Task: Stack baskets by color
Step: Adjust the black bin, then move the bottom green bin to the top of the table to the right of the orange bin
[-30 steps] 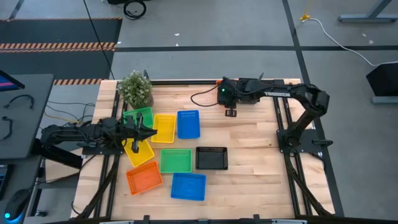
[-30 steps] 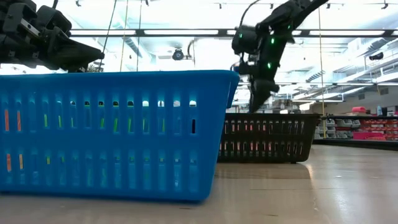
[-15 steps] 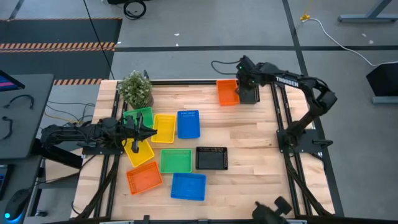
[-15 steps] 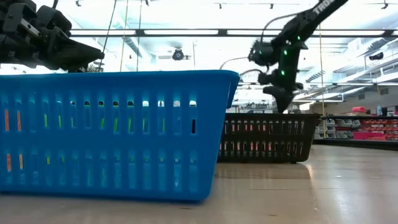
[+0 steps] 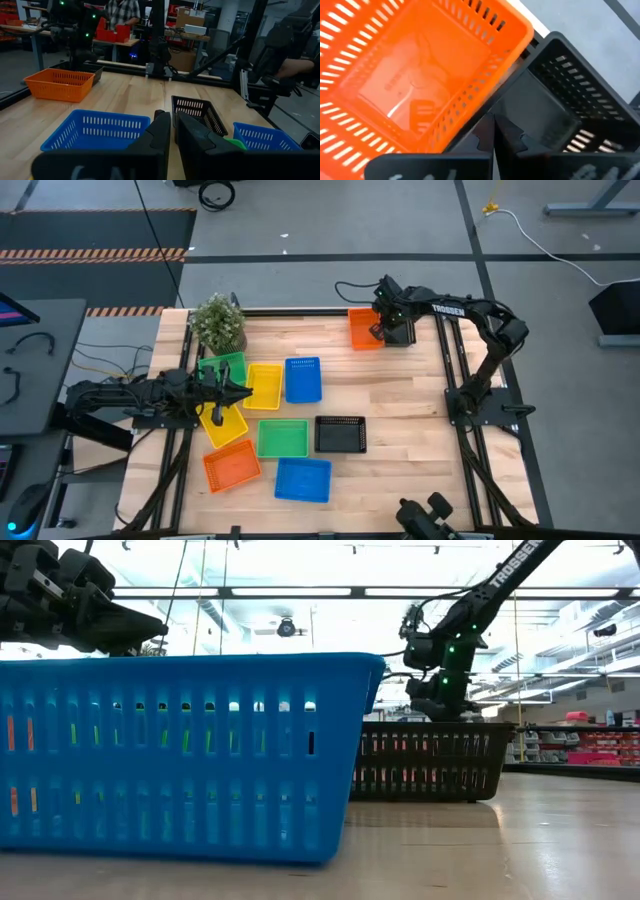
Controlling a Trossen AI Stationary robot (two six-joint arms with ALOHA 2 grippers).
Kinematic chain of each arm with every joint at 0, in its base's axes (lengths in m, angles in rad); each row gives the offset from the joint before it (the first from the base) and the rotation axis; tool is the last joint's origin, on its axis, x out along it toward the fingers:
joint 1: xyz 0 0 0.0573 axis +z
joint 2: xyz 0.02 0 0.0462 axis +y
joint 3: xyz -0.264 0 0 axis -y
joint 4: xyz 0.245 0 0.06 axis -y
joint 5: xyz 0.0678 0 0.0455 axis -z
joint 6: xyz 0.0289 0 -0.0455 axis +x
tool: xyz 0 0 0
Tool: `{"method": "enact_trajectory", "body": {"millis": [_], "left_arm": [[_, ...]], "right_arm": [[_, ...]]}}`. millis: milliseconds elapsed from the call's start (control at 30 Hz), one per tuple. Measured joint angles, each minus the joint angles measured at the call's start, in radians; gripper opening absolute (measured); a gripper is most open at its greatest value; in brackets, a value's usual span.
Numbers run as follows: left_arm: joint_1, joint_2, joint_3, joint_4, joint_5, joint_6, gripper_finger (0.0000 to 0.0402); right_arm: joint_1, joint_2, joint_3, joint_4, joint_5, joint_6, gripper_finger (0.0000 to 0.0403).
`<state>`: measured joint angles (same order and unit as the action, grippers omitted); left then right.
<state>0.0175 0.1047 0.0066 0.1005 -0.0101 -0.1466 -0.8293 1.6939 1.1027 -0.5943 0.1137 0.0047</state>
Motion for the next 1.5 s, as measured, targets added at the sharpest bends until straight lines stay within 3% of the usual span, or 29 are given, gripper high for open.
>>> {"method": "enact_trajectory", "body": {"millis": [367,567,633,800,867,1033,1233,1500], "left_arm": [[0.000,0.000,0.000,0.000,0.000,0.000,0.0032],[0.000,0.000,0.000,0.000,0.000,0.000,0.0038],[0.000,0.000,0.000,0.000,0.000,0.000,0.0037],[0.000,0.000,0.000,0.000,0.000,0.000,0.0031],[0.000,0.000,0.000,0.000,0.000,0.000,0.0030],[0.000,0.000,0.000,0.000,0.000,0.000,0.0035],[0.000,0.000,0.000,0.003,0.000,0.000,0.0037],[0.000,0.000,0.000,0.000,0.000,0.000,0.0030]], "right_arm": [[0.011,-0.028,0.000,0.021,-0.010,-0.004,0.0004],[0.072,-0.117,0.000,0.024,0.076,-0.048,0.0004],[0.125,-0.140,0.001,0.024,0.030,-0.108,0.0004],[0.281,-0.145,0.002,-0.004,-0.281,-0.249,0.0004],[0.339,-0.138,0.001,-0.026,-0.311,-0.277,0.0004],[0.429,-0.097,0.001,-0.007,-0.117,-0.270,0.0004],[0.424,-0.028,0.001,0.062,-0.089,-0.244,0.0004],[0.400,0.025,0.001,0.125,0.025,-0.244,0.0004]]}}
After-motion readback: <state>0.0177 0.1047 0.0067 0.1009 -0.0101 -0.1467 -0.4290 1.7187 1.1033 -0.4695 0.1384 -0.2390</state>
